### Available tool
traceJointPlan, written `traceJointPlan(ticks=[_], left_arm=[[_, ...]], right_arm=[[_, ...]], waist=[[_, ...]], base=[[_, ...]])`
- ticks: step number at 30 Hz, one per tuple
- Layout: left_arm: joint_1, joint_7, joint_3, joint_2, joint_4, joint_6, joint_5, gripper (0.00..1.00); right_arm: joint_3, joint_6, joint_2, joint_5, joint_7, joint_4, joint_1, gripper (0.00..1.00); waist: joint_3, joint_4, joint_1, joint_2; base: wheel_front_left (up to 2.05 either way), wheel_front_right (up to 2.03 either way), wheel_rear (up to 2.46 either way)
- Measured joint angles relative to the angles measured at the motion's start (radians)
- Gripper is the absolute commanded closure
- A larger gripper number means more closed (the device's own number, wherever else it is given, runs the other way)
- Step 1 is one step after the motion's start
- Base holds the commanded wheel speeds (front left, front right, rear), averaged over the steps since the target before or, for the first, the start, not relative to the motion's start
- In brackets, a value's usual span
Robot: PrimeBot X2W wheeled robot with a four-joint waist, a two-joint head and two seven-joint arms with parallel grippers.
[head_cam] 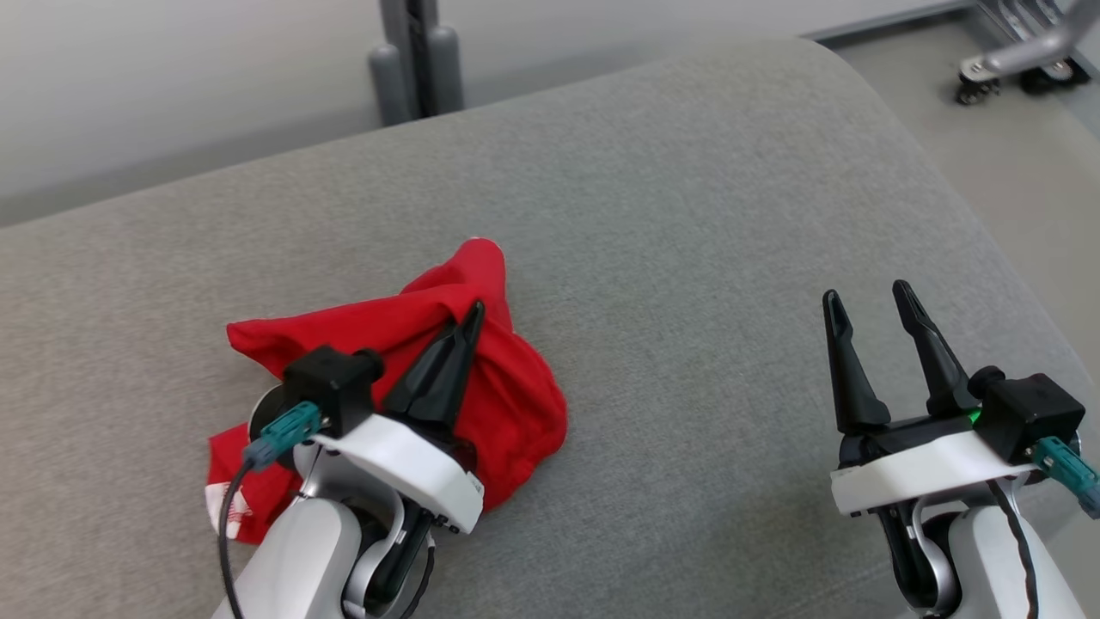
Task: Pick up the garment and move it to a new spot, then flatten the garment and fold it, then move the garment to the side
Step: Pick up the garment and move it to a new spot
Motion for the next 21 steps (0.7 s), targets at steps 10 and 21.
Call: traceJointPlan(ticks=[10, 21], left_arm=[[-0.119, -0.012, -0.061, -0.033, 0.305, -0.058, 0.013, 0.84], [-0.099, -0.099, -0.09, -0.044, 0.321, -0.076, 0.014, 0.0]], right_arm=[[0.009, 0.0, 0.0, 0.025, -0.027, 0.031, -0.03, 0.0], [-0.018, 0.0, 0.0, 0.007, -0.034, 0.043, -0.033, 0.0]], waist=[[0.085, -0.065, 0.0, 0.0], [0.061, 0.034, 0.0, 0.0]], base=[[0.0, 0.0, 0.0], [0.0, 0.0, 0.0]])
